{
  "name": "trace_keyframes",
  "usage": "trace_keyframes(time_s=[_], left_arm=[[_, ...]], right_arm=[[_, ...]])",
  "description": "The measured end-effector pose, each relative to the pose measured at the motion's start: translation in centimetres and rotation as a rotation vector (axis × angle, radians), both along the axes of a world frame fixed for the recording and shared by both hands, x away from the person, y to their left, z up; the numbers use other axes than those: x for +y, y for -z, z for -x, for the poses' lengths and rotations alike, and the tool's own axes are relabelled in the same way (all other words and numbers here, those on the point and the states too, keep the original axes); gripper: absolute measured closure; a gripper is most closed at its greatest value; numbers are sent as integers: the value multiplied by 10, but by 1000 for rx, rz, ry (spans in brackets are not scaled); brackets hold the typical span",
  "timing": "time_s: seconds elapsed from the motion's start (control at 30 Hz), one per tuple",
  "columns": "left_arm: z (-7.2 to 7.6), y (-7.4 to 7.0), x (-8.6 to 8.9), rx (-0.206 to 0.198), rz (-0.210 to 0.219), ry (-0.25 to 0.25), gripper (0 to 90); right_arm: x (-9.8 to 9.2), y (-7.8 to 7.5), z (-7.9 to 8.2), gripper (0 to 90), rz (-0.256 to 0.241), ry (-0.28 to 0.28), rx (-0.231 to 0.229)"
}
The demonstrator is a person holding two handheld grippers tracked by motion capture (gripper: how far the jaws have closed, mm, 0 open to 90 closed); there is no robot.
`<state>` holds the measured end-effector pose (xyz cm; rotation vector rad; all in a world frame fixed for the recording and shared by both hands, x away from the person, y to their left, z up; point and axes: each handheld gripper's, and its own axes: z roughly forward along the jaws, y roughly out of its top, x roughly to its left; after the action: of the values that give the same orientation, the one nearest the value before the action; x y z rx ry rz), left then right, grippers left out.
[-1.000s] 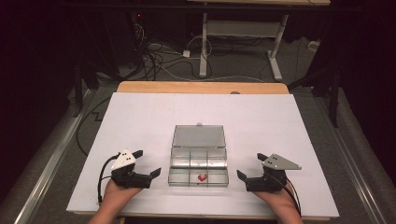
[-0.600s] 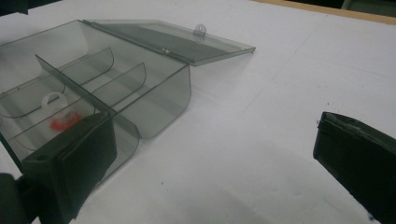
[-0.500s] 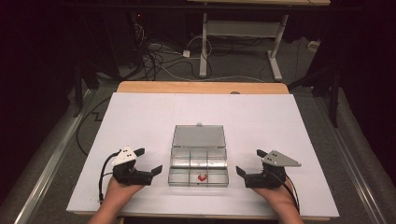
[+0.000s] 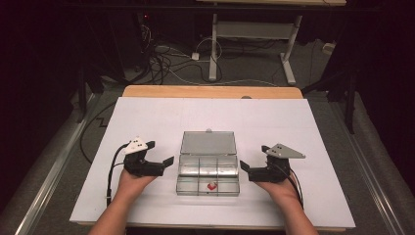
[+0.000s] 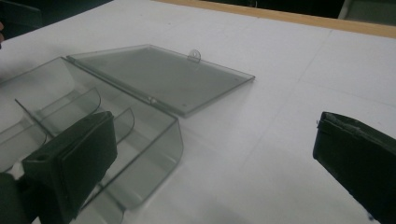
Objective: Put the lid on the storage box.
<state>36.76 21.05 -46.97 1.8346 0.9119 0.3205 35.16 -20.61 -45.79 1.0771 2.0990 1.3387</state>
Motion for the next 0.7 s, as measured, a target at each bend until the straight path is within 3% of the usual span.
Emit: trace_keyframes(time_s=[0.17,0.37,0.53,0.7], left_arm=[[-22,-4,-11,12,4,-2,0],[-46,0,-24,50,-26,1,0],[-55,6,-32,72,-13,13,0],[-61,15,-37,110,6,4,0]], right_arm=[[14,-2,-20,17,-9,-5,27],[26,0,-43,34,8,8,59],[36,4,-58,52,2,12,87],[47,8,-70,74,18,4,143]])
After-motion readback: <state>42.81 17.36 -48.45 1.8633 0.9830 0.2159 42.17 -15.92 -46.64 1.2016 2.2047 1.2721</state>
